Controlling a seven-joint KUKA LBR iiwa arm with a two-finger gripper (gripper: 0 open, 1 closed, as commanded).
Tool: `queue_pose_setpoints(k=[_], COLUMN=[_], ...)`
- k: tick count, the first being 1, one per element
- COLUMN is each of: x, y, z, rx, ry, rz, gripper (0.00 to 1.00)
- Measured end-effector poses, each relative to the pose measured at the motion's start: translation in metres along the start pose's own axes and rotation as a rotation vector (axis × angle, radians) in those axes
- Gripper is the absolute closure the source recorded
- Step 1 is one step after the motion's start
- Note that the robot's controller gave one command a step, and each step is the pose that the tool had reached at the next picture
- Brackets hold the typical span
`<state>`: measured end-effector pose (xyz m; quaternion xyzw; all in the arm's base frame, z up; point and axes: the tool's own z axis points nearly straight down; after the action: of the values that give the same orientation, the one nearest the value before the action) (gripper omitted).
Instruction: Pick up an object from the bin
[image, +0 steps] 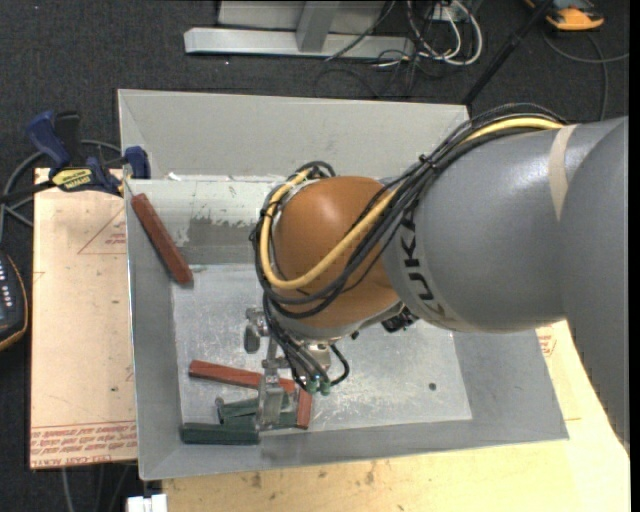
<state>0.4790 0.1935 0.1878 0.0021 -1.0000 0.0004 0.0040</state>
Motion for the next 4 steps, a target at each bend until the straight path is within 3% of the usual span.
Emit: queue_pose_setpoints(k=[1, 4], x=[-0.0241, -0.0275], y=[0.0007, 0.0018], z=[0.1184, 0.1161], rx=[-0.004, -0.004], ry=[-0.01, -0.01], rz=[0.257, 0.26], gripper=[0.0, 0.0])
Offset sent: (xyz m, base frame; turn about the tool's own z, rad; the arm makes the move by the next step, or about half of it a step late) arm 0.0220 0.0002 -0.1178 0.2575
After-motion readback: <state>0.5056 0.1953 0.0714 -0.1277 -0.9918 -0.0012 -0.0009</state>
